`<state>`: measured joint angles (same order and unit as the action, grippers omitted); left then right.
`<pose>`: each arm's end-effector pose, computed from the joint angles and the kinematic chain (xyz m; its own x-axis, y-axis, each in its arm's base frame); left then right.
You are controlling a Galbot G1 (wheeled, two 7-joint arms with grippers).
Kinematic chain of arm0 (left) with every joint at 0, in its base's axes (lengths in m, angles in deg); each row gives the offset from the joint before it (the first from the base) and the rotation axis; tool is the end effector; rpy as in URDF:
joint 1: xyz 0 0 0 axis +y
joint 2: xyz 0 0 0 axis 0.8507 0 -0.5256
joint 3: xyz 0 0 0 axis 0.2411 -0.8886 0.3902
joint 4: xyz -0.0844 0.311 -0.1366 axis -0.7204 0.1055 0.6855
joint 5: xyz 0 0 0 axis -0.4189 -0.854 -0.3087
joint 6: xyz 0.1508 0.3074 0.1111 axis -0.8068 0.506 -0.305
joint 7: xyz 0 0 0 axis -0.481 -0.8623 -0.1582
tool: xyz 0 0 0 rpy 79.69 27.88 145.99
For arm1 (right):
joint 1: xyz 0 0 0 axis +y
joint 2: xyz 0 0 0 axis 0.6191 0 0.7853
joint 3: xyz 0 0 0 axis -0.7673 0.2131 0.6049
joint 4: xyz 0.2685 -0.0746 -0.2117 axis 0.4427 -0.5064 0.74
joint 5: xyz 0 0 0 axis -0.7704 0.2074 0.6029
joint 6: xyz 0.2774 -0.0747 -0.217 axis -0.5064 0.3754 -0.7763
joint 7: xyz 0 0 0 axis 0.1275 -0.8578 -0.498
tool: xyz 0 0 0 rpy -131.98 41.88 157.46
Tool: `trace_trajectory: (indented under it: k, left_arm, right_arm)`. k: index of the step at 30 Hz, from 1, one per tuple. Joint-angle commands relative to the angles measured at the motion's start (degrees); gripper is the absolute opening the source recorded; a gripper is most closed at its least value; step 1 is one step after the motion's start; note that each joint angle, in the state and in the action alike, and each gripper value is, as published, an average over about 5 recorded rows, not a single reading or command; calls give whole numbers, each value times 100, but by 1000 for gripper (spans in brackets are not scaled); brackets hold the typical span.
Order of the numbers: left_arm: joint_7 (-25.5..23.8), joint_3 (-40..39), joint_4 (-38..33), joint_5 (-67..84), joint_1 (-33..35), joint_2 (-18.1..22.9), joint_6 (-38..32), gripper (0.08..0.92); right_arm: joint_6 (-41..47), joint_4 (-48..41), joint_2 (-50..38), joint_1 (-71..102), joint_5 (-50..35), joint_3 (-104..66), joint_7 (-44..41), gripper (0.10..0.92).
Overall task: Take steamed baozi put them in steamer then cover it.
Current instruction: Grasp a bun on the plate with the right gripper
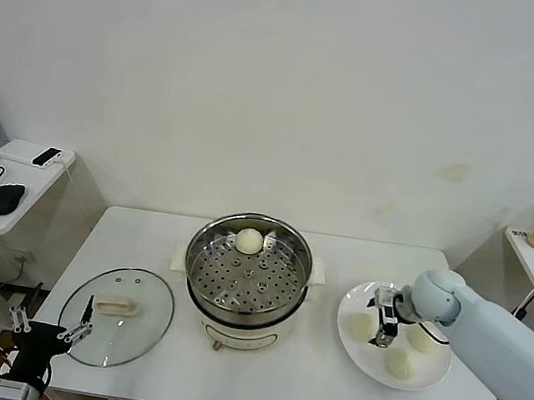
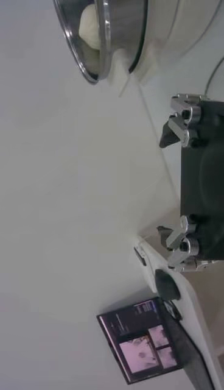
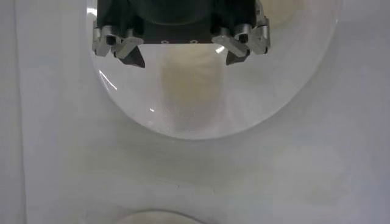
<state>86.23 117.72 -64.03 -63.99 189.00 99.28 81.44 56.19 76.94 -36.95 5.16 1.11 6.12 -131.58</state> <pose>0.1403 0.1227 -0.2926 -0.9854 -0.1498 0.0812 -0.1072 0.9154 0.3880 0.4808 -0.1174 -0.2497 -0.2703 -0.1375 0.9529 -0.9627 0.0240 -0.2696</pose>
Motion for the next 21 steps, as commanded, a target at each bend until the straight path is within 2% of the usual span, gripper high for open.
trace_trajectory:
  k: [1, 9, 16, 21]
  left_arm:
    - [1, -3, 14, -1, -1, 0, -1, 823]
    - [5, -3, 11, 0, 11, -7, -2, 823]
    - [9, -11, 13, 1, 8, 1, -2, 823]
    - [15, 0, -1, 5, 23, -1, -3, 823]
  right_arm:
    - [52, -220, 200, 27, 5, 7, -7, 823]
    - [123, -385, 311, 33, 16, 7, -5, 798]
    - [133, -407, 284, 0, 30, -2, -142, 653]
    - [63, -412, 223, -63, 44, 2, -394, 619]
